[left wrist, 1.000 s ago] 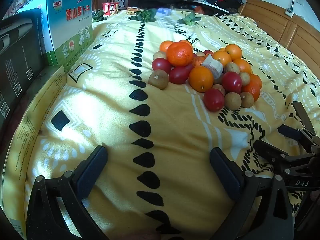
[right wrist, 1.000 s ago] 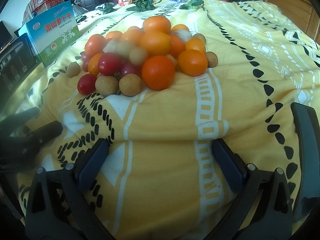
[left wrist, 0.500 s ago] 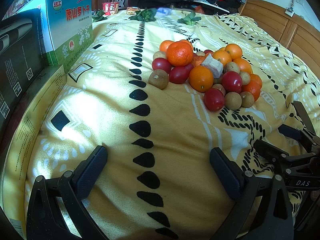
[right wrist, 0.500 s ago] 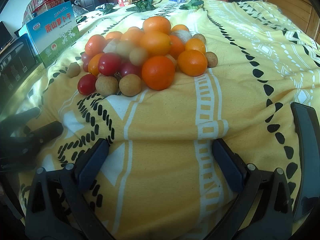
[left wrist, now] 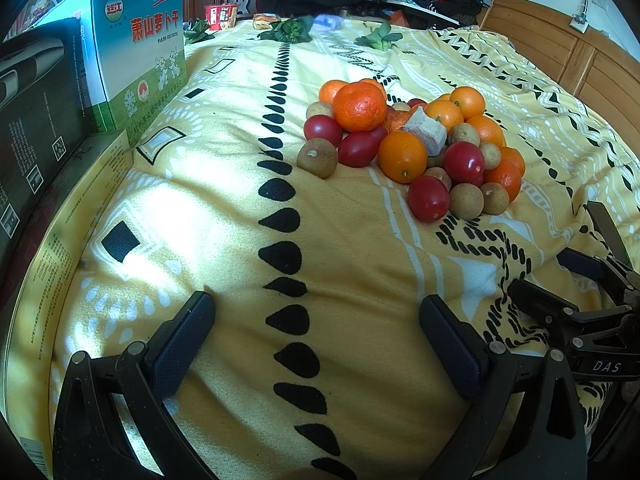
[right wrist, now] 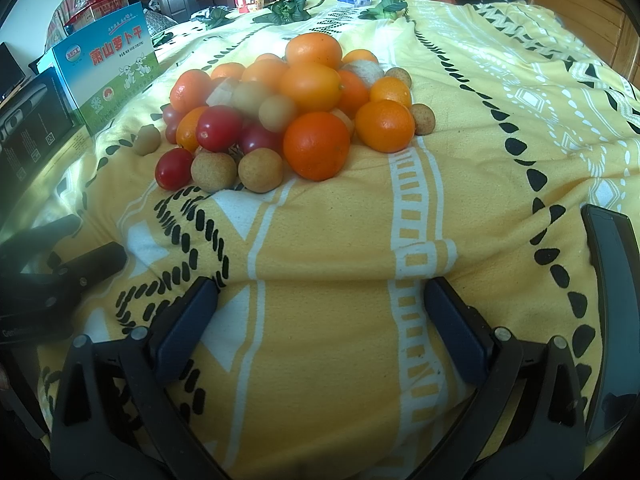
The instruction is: Organize fruits
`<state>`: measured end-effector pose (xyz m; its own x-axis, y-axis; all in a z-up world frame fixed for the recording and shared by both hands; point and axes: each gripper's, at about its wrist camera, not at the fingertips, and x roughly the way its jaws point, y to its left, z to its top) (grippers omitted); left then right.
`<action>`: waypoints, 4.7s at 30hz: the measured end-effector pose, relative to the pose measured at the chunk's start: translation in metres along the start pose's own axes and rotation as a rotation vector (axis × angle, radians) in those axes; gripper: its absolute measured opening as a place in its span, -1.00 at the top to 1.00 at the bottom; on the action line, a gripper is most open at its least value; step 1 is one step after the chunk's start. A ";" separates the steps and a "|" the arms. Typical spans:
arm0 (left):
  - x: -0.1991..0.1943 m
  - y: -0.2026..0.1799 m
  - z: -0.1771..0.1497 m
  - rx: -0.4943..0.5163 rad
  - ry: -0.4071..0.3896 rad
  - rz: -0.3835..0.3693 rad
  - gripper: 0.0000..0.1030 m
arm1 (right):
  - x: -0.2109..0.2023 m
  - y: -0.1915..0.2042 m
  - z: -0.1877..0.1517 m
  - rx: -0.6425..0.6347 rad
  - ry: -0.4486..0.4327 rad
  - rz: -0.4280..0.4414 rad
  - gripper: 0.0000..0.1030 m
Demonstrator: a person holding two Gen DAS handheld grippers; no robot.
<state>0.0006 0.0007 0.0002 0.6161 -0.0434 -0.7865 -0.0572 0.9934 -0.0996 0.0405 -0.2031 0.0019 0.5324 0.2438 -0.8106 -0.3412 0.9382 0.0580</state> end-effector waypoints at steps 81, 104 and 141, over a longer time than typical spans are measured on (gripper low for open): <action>0.001 0.003 -0.002 -0.002 0.000 -0.002 -0.99 | 0.000 0.000 0.000 0.000 -0.002 0.000 -1.00; 0.001 0.003 -0.002 -0.002 0.000 -0.002 -0.99 | 0.000 0.000 0.000 0.000 -0.003 0.000 -1.00; -0.007 0.011 0.070 0.022 -0.027 -0.137 0.12 | -0.005 0.000 0.000 0.008 -0.007 0.013 -1.00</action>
<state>0.0510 0.0191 0.0476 0.6380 -0.1759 -0.7497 0.0461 0.9805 -0.1908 0.0377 -0.2045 0.0063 0.5330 0.2576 -0.8060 -0.3420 0.9369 0.0732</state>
